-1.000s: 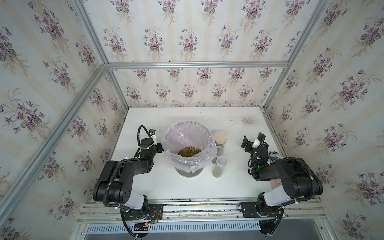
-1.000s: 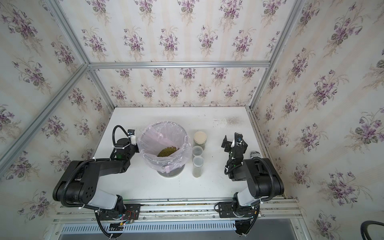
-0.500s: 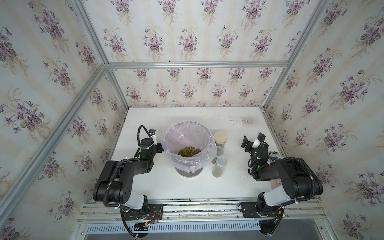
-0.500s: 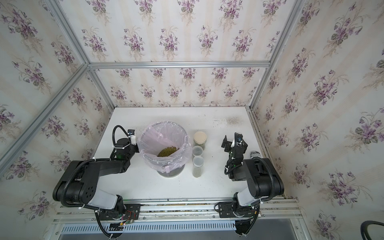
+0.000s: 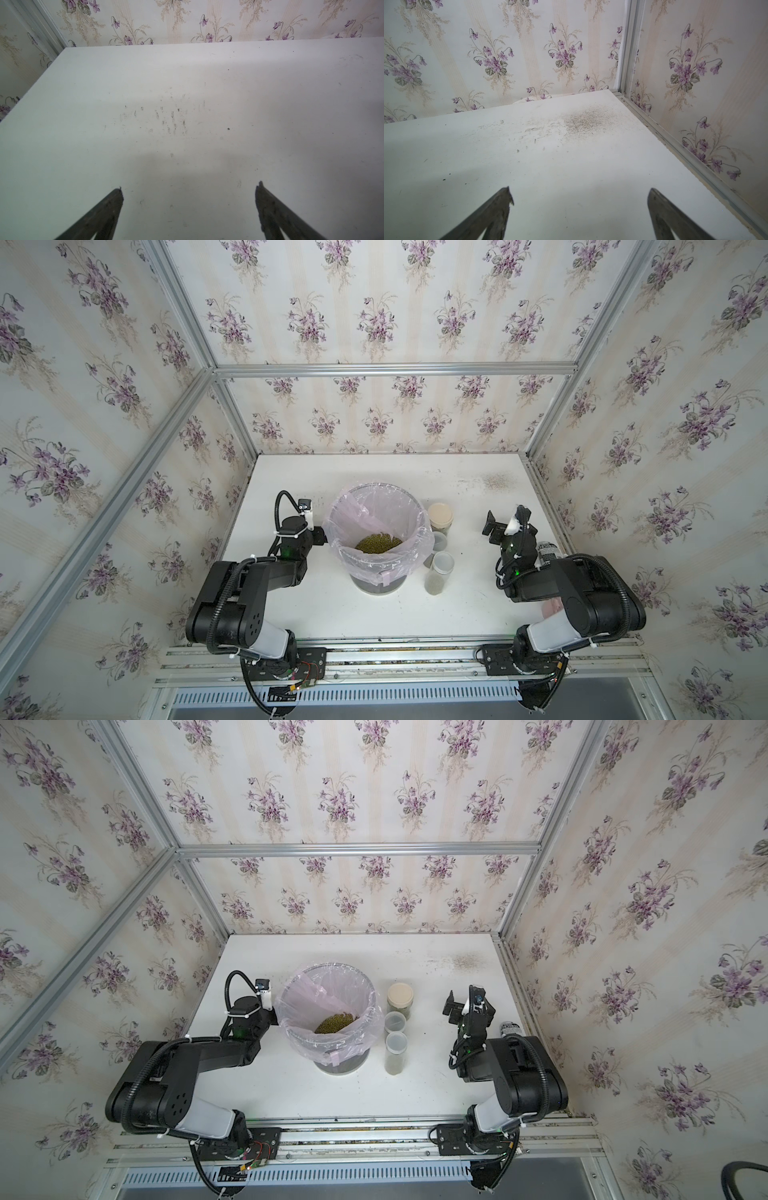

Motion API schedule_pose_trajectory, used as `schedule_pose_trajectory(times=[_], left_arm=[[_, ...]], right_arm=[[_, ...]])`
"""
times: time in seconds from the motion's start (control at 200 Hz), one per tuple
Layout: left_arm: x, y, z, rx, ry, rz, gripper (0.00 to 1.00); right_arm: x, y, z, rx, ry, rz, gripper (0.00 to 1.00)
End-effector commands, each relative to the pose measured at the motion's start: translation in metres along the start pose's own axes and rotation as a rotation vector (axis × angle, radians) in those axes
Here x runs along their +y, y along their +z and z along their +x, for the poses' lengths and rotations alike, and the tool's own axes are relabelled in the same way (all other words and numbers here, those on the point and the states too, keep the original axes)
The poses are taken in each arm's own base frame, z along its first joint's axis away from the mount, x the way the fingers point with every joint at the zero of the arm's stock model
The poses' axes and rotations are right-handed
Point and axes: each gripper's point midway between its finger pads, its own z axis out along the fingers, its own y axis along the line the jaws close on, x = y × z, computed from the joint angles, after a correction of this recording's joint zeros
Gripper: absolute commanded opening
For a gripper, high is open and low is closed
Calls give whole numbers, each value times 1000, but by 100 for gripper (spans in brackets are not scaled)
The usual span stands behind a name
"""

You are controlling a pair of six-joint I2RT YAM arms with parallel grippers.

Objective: Empty moldy mung beans from jars
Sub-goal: Pick up the jar from the center of the board.

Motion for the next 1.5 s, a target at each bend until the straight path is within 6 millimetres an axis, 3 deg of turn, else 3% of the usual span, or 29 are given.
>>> schedule_pose_trajectory(times=[0.0,0.455,0.595,0.625,0.864,1.164,1.279,1.494], left_arm=[[-2,0,-6,-20,9,11,100],[1,0,-7,-26,0,6,100],[7,-13,-15,-35,-15,-29,100],[9,-21,-26,-65,-20,-39,100],[31,-48,-49,-117,-77,-169,100],[49,-54,-67,-59,-206,-267,100],[56,-59,-85,-57,-260,-308,100],[65,-79,-128,-62,-340,-353,100]], right_arm=[[-1,0,-7,-28,0,5,100],[-1,-1,-7,-30,1,5,100],[-7,-3,-12,-36,22,39,100],[-6,-3,-11,-34,20,33,100],[-3,-2,-25,-26,7,27,100],[18,1,-52,-21,-17,-22,100],[28,5,-68,-22,76,-62,100],[33,19,-74,135,198,-3,100]])
